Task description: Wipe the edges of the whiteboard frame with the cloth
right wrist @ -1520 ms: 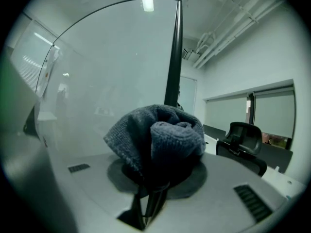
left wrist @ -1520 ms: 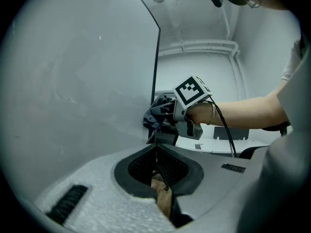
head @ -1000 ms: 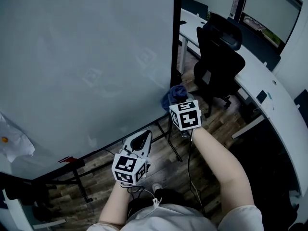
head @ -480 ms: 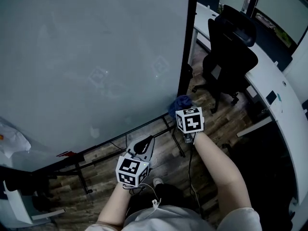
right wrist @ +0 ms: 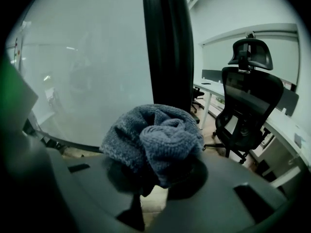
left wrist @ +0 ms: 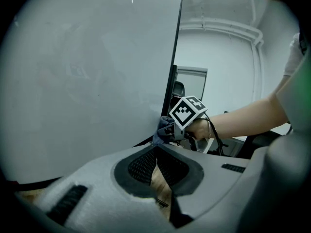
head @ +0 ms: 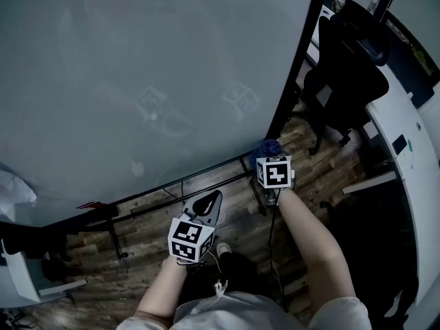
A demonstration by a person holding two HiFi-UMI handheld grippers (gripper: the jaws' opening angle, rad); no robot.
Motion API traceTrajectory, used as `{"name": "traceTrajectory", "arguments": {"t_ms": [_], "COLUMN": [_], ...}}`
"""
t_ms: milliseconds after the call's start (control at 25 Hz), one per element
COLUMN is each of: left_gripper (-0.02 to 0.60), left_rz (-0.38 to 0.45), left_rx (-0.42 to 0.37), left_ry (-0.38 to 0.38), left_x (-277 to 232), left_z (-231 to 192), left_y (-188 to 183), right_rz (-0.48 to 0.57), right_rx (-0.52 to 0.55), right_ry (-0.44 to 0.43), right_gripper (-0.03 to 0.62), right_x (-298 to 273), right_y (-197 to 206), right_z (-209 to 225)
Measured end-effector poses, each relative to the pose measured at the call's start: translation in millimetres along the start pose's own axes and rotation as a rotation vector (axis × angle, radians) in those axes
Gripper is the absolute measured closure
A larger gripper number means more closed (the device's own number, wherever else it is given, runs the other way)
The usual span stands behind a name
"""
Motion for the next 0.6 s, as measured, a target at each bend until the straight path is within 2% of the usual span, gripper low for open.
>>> {"name": "traceTrajectory", "arguments": {"t_ms": [240, 400, 600], "left_gripper": [0.563, 0.563, 0.563], "left_rz": [-0.016, -0.014, 0.008], "left_rx": [0.05, 0.08, 0.114], "left_ry": [-0.024, -0.052, -0.074], "left_x": [2.7, 12.4, 26.8], "left_z": [-7.3, -16.1, -26.4], "left_y": [21.9, 32.1, 35.3], "right_rz": [0.013, 0.009, -0.001], "right_rx": [0.01, -0.008, 0.023], "right_ry": [0.042, 0.02, -0.002], "right_gripper": [0.517, 0.517, 0.517], "right_x": [-4.4, -2.6, 0.5], "right_y": [5.3, 7.0, 11.5], "right_z": [-4.4, -25.8, -58.5]}}
Point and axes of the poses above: the fingertips, and each gripper's own axes: x backward along the fingers, z to its right, y out of its underside, the point moved 4 cm from there along x, backward along the fingers, and after that the axes turned 1 degree about y, right-handed, at the moved point
